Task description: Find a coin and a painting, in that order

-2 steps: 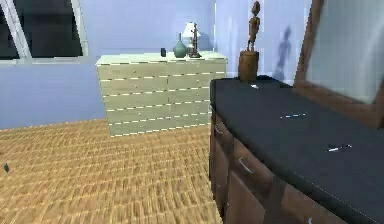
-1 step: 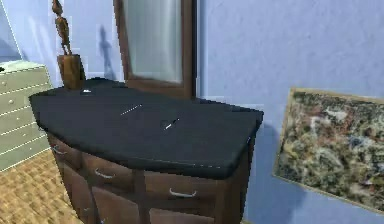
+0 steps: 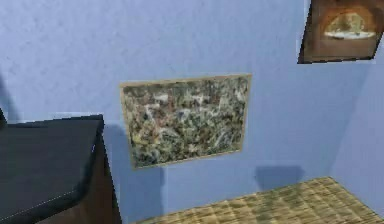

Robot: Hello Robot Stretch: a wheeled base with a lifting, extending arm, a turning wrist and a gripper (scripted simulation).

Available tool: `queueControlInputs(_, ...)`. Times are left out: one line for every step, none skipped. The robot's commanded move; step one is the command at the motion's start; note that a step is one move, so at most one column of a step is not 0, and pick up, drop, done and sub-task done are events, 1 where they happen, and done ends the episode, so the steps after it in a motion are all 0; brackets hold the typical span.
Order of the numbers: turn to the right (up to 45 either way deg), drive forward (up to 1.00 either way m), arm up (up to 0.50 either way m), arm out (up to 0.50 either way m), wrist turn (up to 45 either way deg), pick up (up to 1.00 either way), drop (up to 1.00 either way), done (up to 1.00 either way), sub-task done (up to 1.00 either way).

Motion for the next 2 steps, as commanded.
queueControlInputs(36.0, 0.00, 0.00, 0.00, 0.0, 0.00, 0.00, 0.00, 0.00)
queueControlInputs(0.0, 0.75, 0.00, 0.00, 0.0, 0.00, 0.00, 0.00, 0.00)
